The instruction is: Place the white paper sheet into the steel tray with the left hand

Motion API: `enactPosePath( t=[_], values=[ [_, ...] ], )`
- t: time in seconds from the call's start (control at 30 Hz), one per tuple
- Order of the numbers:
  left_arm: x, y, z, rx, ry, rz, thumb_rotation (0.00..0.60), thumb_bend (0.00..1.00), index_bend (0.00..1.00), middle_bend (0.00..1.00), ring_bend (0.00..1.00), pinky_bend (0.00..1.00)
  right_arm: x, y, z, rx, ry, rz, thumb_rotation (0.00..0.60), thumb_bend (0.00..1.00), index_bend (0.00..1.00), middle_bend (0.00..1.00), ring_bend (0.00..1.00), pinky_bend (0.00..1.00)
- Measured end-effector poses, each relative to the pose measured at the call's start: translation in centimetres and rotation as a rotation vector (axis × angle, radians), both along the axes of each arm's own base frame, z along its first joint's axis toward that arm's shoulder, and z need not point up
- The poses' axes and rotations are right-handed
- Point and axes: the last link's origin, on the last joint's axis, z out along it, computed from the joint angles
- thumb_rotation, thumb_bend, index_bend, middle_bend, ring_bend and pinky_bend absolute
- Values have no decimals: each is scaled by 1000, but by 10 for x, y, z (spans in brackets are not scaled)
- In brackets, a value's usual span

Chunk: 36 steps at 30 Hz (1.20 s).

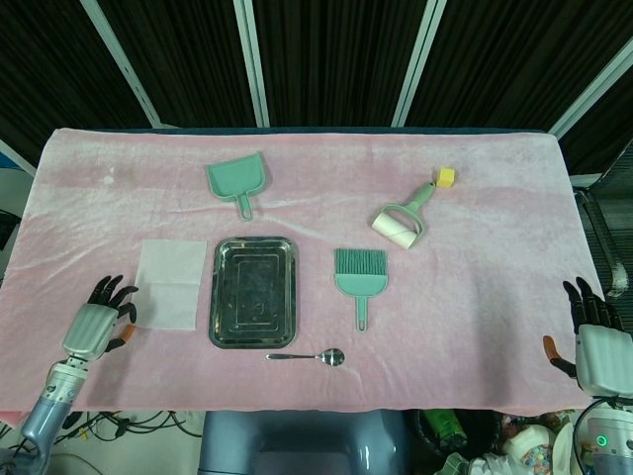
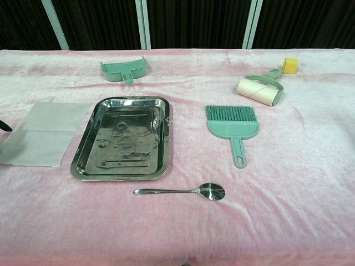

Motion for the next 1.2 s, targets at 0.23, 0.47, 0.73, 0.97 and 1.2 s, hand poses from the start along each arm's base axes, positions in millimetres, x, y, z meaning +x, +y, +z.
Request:
enactPosePath(
  t=[0.23,0.47,0.73,0.97,1.2],
  values=[
    [1,1,3,19,-13,-1,600,547,628,243,0,53,0,0,0,1,0,1,600,278,65,19,115,142],
    [4,2,12,61,-37,-25,600,547,630,245,0,53,0,0,1,-1,-1,-1,600,278,65,19,115,142],
    [31,33,37,175,-153,-124,600,540,631,245,0,53,0,0,1,-2,0,-2,600,278,66,19,115,142],
    [81,73,54,229,-239,-256,600,538,631,246,0,61,0,1,-1,2,4,0,600,278,66,20,115,142],
    [137,93,67,266,-258,-385,600,531,635,253,0,65,0,1,0,3,4,-4,600,278,66,19,115,142]
  ],
)
